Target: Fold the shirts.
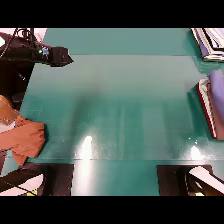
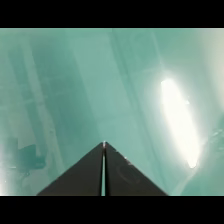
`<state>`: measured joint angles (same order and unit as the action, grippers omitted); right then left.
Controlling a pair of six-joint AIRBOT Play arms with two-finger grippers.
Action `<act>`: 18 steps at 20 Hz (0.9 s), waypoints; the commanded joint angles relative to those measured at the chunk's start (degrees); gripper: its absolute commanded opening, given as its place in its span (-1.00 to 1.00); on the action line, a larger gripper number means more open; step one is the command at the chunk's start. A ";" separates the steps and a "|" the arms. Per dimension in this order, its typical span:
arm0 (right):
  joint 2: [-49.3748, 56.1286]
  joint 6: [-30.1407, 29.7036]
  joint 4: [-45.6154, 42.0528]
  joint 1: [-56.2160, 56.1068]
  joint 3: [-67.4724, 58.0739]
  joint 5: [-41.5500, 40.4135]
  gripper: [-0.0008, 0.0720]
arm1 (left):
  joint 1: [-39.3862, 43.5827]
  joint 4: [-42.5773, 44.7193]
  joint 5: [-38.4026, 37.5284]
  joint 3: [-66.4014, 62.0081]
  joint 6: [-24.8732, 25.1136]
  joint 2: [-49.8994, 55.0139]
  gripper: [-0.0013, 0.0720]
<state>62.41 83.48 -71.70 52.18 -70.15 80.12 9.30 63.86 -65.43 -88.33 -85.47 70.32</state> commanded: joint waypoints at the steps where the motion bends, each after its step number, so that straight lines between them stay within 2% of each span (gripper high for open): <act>1: -2.93 0.07 2.16 2.40 3.37 -1.27 0.74 | 0.00 0.02 -0.68 0.02 0.46 0.02 -0.90; 5: -4.39 0.02 15.19 -5.79 -1.09 -2.51 0.73 | 0.00 0.02 0.26 0.02 0.44 0.02 -0.90; 10: -5.27 0.02 16.52 -30.12 -6.21 -3.43 0.71 | 0.00 -0.04 0.50 0.02 0.22 0.02 -0.90; 11: -5.07 0.02 16.33 -35.17 -7.02 -3.93 0.44 | 0.00 -0.02 0.48 0.00 0.20 0.02 -0.90; 14: -3.96 -5.31 16.04 -48.09 -9.35 -5.73 -0.79 | 0.00 -0.04 0.48 0.00 0.20 0.02 -0.90; 15: -3.50 -6.58 16.00 -51.32 -10.10 -5.86 -0.93 | 0.00 -0.04 0.48 0.00 0.20 0.02 -0.90; 18: -1.75 -6.64 16.02 -58.10 -11.72 -6.08 -0.93 | 0.00 -0.04 0.48 0.00 0.20 0.02 -0.90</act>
<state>59.33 78.70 -55.81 2.07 -80.14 74.81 9.30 63.81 -65.01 -88.33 -85.21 70.30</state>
